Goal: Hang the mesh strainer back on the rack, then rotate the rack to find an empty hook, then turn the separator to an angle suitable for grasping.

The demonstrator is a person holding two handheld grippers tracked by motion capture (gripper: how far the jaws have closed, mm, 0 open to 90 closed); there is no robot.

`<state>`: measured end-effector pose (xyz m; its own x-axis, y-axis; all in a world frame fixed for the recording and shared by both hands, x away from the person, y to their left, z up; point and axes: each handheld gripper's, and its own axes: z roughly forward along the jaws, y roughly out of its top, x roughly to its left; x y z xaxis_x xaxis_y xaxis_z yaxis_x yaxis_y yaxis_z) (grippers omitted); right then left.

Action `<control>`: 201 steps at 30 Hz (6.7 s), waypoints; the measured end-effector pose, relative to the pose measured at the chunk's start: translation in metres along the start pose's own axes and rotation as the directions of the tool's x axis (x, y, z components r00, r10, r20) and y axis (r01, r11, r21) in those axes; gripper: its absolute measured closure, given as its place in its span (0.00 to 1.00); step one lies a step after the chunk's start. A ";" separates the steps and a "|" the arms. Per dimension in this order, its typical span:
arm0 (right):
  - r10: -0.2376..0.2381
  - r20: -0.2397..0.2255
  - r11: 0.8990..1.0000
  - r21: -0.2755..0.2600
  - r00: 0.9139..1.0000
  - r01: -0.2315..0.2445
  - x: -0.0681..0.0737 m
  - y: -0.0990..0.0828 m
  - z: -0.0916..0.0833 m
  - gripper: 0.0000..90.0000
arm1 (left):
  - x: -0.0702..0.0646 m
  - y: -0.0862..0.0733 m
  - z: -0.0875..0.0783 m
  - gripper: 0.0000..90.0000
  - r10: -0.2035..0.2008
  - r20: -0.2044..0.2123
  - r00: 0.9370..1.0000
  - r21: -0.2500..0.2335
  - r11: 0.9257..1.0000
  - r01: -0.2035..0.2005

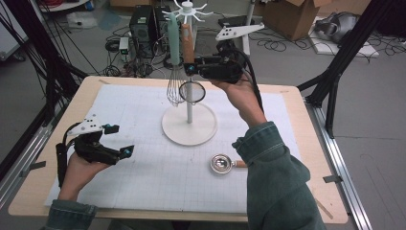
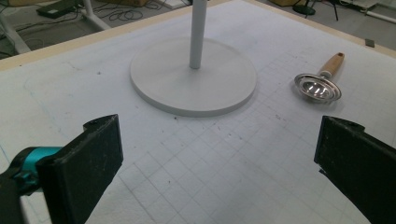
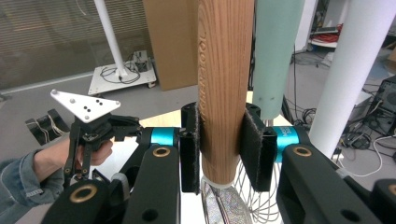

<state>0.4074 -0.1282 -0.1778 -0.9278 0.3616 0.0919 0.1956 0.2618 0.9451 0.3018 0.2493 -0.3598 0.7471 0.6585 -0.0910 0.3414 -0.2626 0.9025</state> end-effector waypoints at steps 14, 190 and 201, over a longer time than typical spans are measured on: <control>0.011 0.046 1.000 0.026 0.999 -0.013 -0.009 0.010 0.005 0.79 | 0.000 0.001 -0.003 0.02 0.000 -0.004 1.000 -0.010 1.000 0.000; 0.028 0.098 0.986 0.159 0.995 -0.043 0.000 -0.144 -0.078 0.35 | -0.002 0.001 0.000 0.02 0.012 0.027 1.000 0.009 1.000 -0.012; 0.031 0.106 0.968 0.246 0.994 -0.056 0.001 -0.193 -0.086 0.35 | -0.002 -0.001 0.003 0.02 0.010 0.032 0.999 0.014 1.000 -0.010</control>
<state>0.3413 -0.2555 -0.3336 -0.8823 0.4626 0.0873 0.3200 0.4533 0.8319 0.3015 0.2457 -0.3620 0.7682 0.6330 -0.0956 0.3418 -0.2794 0.8973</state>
